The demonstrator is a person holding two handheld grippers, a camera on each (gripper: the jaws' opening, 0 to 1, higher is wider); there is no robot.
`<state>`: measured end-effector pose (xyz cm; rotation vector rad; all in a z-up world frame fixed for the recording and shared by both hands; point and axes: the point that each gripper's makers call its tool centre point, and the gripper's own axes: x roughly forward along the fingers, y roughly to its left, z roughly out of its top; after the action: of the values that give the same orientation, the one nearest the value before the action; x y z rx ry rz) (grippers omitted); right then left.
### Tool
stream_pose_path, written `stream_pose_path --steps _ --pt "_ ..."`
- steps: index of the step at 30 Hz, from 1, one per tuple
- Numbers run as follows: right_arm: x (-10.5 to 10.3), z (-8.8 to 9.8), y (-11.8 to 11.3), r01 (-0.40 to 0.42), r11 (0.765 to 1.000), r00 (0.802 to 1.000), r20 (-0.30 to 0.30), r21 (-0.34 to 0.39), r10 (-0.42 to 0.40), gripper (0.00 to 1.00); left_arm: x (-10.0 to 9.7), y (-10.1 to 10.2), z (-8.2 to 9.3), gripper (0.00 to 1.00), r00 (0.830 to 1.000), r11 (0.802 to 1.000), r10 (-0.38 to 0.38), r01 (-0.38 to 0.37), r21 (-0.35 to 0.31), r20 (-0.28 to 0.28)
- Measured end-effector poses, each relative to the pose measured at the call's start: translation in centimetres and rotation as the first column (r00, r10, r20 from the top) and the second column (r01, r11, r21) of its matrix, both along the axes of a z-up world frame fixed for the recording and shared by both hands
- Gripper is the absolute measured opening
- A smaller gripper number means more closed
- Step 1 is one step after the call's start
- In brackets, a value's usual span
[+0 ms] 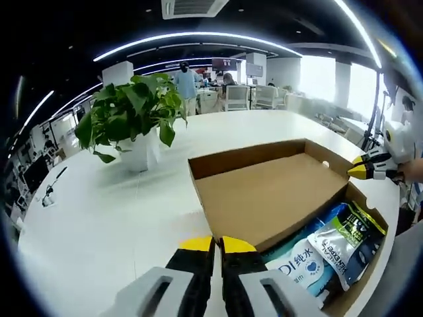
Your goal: Operate the shoe box by opening the lid, removing the specified soft item, and placing it in the target area until the item is outside and the box remains undamaged.
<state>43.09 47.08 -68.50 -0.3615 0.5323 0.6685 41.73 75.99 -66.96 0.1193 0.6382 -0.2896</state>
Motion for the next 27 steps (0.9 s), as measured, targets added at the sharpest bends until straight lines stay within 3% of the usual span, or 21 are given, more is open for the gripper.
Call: stream_pose_path --steps 27 --pt "0.53 -0.76 0.05 0.034 0.999 0.998 -0.045 0.019 -0.033 0.04 0.69 0.11 -0.79 0.03 0.999 0.999 0.012 -0.010 0.035 -0.046"
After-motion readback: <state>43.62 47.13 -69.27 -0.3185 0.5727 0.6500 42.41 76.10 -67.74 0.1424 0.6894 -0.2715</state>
